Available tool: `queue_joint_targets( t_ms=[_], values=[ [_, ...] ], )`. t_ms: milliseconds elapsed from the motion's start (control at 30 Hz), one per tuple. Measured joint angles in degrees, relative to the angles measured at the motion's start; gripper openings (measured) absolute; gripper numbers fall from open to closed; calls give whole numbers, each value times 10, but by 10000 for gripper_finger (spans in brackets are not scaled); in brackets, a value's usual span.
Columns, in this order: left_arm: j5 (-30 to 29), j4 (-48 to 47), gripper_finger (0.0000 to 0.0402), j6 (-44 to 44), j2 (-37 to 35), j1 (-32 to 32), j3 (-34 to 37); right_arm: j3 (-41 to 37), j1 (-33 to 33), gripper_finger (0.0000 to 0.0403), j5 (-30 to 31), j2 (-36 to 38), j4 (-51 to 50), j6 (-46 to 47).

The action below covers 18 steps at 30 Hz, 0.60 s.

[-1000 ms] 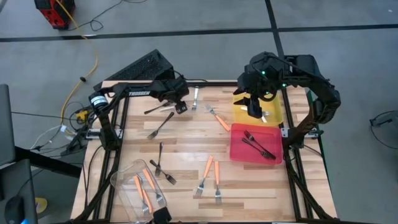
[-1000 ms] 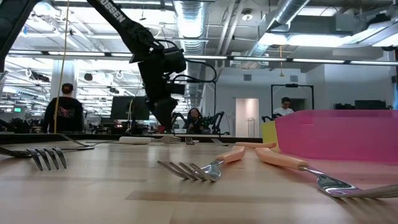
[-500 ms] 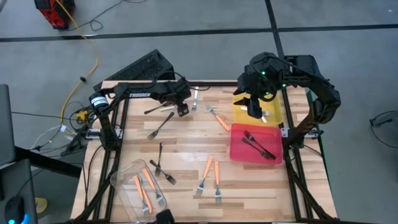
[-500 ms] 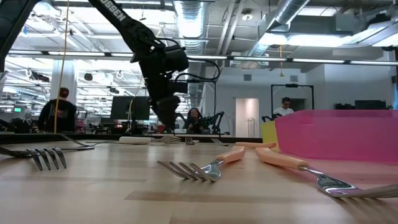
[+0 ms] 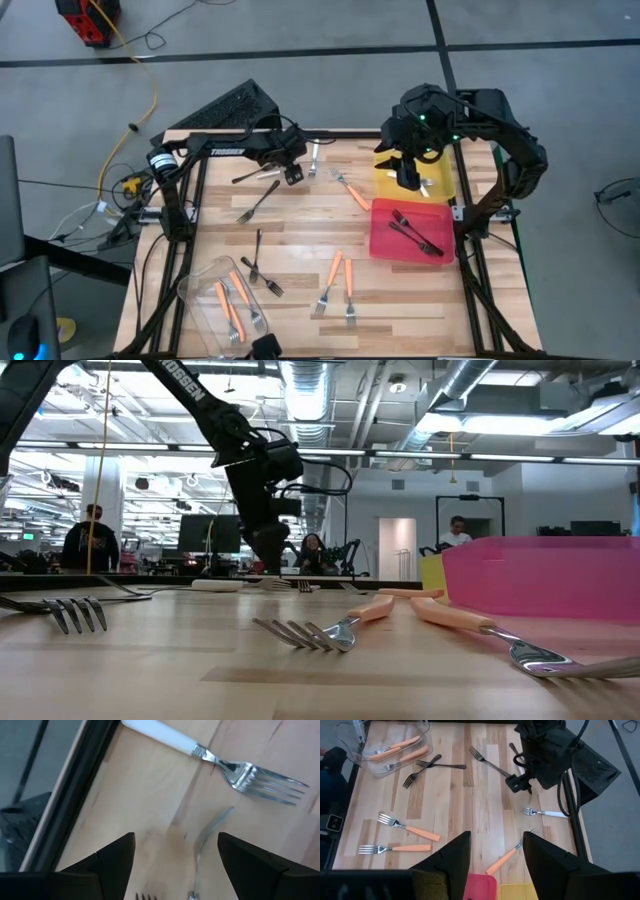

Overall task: Sort silverware by color (type)
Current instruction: Put the white fork into the yellow bin

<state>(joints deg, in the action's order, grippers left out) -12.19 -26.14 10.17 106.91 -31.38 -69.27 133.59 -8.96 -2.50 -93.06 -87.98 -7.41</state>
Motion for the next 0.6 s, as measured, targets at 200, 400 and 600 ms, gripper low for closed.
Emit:
queue_joint_targets(
  t_ms=[200,400,600],
  values=[
    [-19,-1,269,1,11,7,-10,-1,5,203,-1,-1,-2,-1],
    [-20,-1,262,1,11,8,-11,-1,16,203,-2,-1,-2,-1],
    [-4,-3,254,8,11,11,-11,-1,22,203,-2,-1,-2,-1]
  ],
)
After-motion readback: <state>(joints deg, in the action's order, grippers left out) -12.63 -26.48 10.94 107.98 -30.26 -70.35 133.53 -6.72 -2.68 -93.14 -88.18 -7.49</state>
